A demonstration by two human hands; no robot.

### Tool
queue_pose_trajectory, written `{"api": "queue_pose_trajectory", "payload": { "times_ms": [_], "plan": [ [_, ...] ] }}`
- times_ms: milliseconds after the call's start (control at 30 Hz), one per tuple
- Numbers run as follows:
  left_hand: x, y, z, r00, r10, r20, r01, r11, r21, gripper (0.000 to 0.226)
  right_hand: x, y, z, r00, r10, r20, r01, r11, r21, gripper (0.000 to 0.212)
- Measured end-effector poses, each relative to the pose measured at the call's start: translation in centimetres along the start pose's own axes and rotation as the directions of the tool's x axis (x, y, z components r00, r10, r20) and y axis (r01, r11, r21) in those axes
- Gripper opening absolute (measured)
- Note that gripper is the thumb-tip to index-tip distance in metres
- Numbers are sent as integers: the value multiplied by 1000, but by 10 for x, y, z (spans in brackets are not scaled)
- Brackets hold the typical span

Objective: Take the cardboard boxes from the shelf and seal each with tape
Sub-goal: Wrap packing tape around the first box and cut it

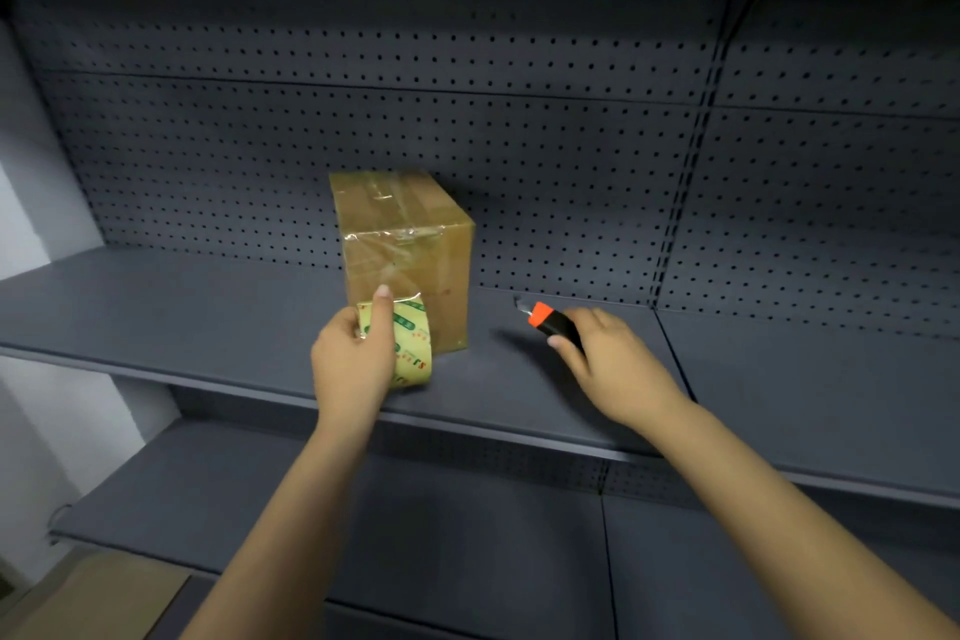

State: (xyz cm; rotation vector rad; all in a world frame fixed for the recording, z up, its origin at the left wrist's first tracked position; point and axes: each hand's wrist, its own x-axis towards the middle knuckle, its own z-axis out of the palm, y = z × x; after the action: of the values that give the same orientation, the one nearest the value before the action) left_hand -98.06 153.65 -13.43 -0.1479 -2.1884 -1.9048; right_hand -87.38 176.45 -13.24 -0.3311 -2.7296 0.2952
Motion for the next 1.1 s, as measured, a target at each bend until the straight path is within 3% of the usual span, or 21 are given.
{"api": "queue_pose_trajectory", "payload": {
  "times_ms": [67, 233, 533, 800, 1100],
  "plan": [
    [-1, 3, -2, 998, 11, -55, -8, 999, 48, 46, 4, -16, -11, 989, -134, -58, 133, 991, -20, 44],
    [-5, 6, -5, 993, 70, -93, -73, 997, -28, 30, 17, -67, -33, 931, -355, -86, 356, 935, -10, 40],
    [-1, 9, 0, 996, 3, -89, -14, 993, -117, 13, 57, -116, -40, 801, -599, -12, 579, 779, -238, 33],
    [3, 9, 1, 994, 2, -112, -14, 994, -110, 12, 74, -124, -37, 750, -661, 40, 634, 699, -330, 29],
    [9, 7, 2, 994, -6, -108, -8, 991, -132, 11, 79, -125, -39, 767, -641, 43, 617, 716, -328, 28]
  ]
}}
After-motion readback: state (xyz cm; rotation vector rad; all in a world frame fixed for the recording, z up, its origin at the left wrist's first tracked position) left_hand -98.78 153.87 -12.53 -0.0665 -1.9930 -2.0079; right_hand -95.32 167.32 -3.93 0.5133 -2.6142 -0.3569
